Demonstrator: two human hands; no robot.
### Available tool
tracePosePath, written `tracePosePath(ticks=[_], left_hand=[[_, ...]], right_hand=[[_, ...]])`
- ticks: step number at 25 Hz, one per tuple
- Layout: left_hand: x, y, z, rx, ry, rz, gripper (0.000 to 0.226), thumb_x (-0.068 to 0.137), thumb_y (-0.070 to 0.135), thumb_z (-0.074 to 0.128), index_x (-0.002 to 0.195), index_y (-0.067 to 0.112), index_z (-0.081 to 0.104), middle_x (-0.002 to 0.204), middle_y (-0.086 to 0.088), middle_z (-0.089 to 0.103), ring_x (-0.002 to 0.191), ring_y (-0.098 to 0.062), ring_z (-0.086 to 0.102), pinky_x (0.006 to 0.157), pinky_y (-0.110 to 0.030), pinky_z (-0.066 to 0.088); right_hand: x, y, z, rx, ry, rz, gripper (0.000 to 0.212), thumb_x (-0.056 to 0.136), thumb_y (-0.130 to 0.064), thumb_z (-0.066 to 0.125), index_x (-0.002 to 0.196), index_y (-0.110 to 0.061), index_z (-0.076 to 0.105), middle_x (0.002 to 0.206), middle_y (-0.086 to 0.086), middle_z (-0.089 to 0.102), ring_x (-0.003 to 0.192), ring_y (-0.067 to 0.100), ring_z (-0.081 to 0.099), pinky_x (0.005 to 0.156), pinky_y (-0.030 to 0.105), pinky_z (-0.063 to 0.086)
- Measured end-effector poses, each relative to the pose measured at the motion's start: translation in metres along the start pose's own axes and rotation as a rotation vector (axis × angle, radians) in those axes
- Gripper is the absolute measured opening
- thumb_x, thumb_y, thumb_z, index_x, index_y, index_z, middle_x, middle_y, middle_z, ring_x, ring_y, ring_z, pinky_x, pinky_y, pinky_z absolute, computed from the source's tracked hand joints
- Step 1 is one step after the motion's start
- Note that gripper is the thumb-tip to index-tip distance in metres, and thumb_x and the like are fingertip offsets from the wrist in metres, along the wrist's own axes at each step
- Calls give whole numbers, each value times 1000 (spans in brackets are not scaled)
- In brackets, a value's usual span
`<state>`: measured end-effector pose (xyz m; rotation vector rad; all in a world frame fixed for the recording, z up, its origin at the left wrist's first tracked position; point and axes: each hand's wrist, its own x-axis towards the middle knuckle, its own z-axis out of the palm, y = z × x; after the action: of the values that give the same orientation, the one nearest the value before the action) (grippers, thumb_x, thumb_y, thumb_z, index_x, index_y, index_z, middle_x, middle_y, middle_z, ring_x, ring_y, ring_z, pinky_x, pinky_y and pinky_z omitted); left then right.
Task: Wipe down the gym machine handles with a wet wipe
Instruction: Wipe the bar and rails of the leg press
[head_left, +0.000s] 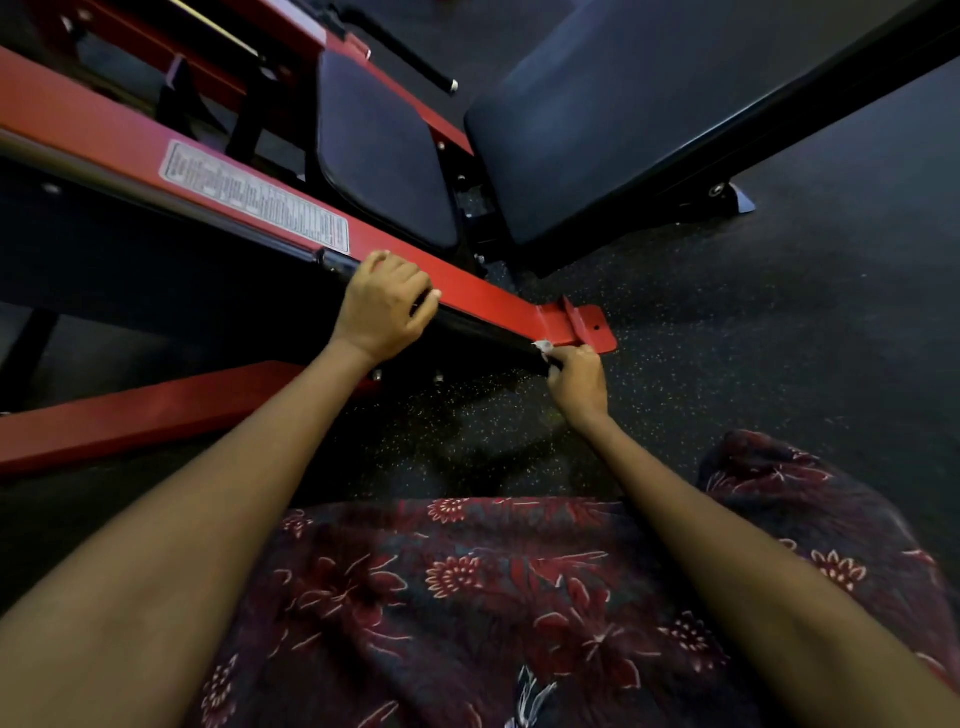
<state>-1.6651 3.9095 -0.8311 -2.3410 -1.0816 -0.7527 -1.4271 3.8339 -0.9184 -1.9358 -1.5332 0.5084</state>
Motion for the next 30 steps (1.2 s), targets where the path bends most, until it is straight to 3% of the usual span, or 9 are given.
tracePosePath(ticks=[3, 5, 10, 12, 15, 21, 25, 27, 30], left_hand=[[-2, 8, 5, 129, -7, -35, 32, 84, 27, 54, 57, 11, 60, 57, -5, 59, 52, -25, 51, 62, -30, 42], [-2, 12, 5, 156, 24, -79, 31, 82, 24, 54, 54, 12, 59, 54, -4, 58, 49, -24, 49, 59, -28, 40], [1, 15, 5, 177, 37, -90, 29, 79, 23, 53, 52, 13, 57, 52, -3, 55, 48, -24, 47, 57, -29, 35], [1, 14, 6, 187, 39, -80, 29, 79, 23, 53, 52, 12, 56, 52, -4, 54, 48, -25, 47, 56, -30, 35], [0, 13, 8, 200, 32, -84, 29, 79, 23, 53, 52, 13, 56, 53, -4, 53, 49, -25, 47, 57, -31, 34], [-1, 12, 10, 187, 39, -89, 27, 78, 23, 55, 52, 14, 54, 52, -4, 50, 49, -25, 46, 59, -31, 35], [-1, 12, 11, 196, 49, -91, 28, 79, 23, 54, 52, 13, 54, 52, -4, 50, 50, -26, 47, 59, -32, 34], [-2, 12, 12, 196, 66, -87, 28, 78, 22, 54, 52, 13, 53, 52, -4, 50, 49, -26, 46, 60, -32, 32], [-2, 11, 11, 190, 73, -85, 28, 78, 22, 54, 52, 13, 54, 51, -4, 50, 49, -26, 46, 59, -32, 32]], right_hand=[[0, -3, -1, 23, -21, -34, 30, 86, 1, 52, 111, -5, 67, 103, 18, 62, 94, 29, 58, 83, 30, 45], [3, 11, -2, 55, -2, 81, 30, 86, 0, 52, 112, -5, 67, 102, 16, 65, 92, 27, 61, 83, 30, 47], [24, 44, -1, 422, -117, 552, 21, 85, 2, 55, 100, 1, 70, 57, 1, 64, 45, 0, 55, 59, 24, 53], [23, 44, 5, 728, -229, 753, 29, 88, 8, 43, 104, -2, 64, 64, 5, 60, 46, 3, 53, 47, 16, 43], [28, 52, 2, 994, -325, 899, 30, 90, 14, 33, 108, 7, 55, 79, 17, 55, 61, 16, 57, 62, 25, 53], [49, 44, -13, 764, -293, 607, 34, 85, 10, 43, 107, -1, 67, 97, 9, 67, 62, 5, 54, 55, 15, 43], [43, 26, -5, 191, -255, 290, 25, 87, 2, 54, 107, -3, 68, 101, 5, 68, 82, 14, 59, 59, 10, 43], [35, 7, 0, 60, -167, 129, 27, 87, 4, 54, 110, -2, 67, 100, 11, 69, 84, 18, 64, 65, 14, 47], [16, -6, 7, 138, -34, -32, 30, 85, 7, 52, 110, -2, 66, 99, 14, 70, 83, 23, 66, 77, 30, 55]])
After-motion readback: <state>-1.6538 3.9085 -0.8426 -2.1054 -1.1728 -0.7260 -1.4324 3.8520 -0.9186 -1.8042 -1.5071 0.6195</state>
